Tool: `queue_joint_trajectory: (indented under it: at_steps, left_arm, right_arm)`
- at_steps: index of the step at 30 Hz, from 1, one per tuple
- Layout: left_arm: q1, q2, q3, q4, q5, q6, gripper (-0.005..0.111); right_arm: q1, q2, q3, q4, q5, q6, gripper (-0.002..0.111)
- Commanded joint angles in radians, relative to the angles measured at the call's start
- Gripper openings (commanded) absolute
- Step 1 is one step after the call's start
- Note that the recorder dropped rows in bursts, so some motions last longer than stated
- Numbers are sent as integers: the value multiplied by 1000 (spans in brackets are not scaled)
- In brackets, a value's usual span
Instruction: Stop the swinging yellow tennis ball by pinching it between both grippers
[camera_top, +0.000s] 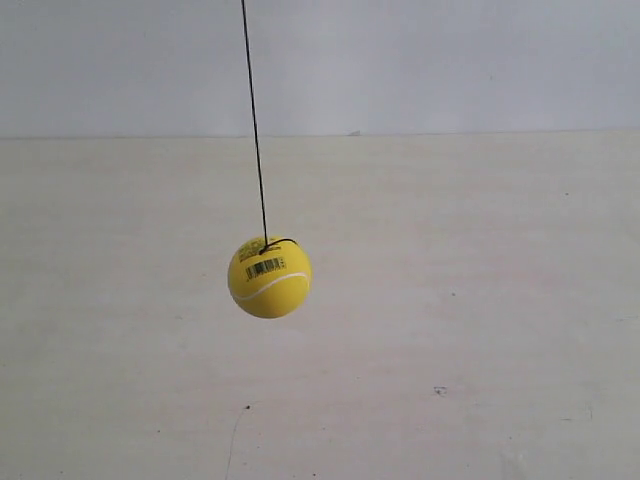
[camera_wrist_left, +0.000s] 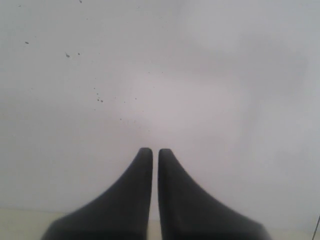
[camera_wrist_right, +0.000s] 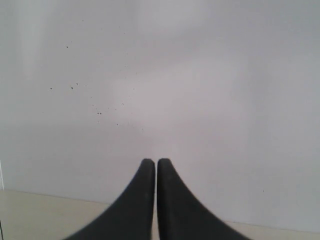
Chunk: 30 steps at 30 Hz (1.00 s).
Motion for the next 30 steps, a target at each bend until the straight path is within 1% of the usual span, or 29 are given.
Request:
queue_joint_trajectory:
  at_steps: [1, 4, 8, 12, 14, 17, 19, 25, 28, 29, 30]
  left_arm:
    - [43, -3, 6, -31, 11, 24, 5]
    - [105, -3, 6, -44, 11, 24, 5]
    - [187, -3, 6, -56, 25, 74, 5]
    - [258, -3, 6, -56, 75, 181, 5]
    - [285, -3, 6, -85, 101, 268, 5]
    - [293, -3, 6, -170, 149, 463, 5]
    - [293, -3, 6, -190, 177, 545, 5]
    - [293, -3, 14, -190, 209, 541, 5]
    - [297, -3, 76, -186, 210, 530, 5]
    - [310, -3, 111, -174, 210, 527, 5]
    - [314, -3, 111, -166, 210, 525, 5]
  right_arm:
    - [0, -4, 1, 3, 1, 2, 0]
    - [0, -4, 1, 3, 1, 2, 0]
    - [0, -4, 1, 3, 1, 2, 0]
    - [0, -4, 1, 3, 1, 2, 0]
    - [0, -4, 1, 3, 1, 2, 0]
    - [0, -4, 1, 3, 1, 0, 0]
    - [0, -4, 1, 3, 1, 0, 0]
    - [0, -4, 1, 3, 1, 2, 0]
    - [0, -4, 1, 3, 1, 2, 0]
    - [0, -4, 1, 3, 1, 2, 0]
    - [0, -4, 1, 3, 1, 2, 0]
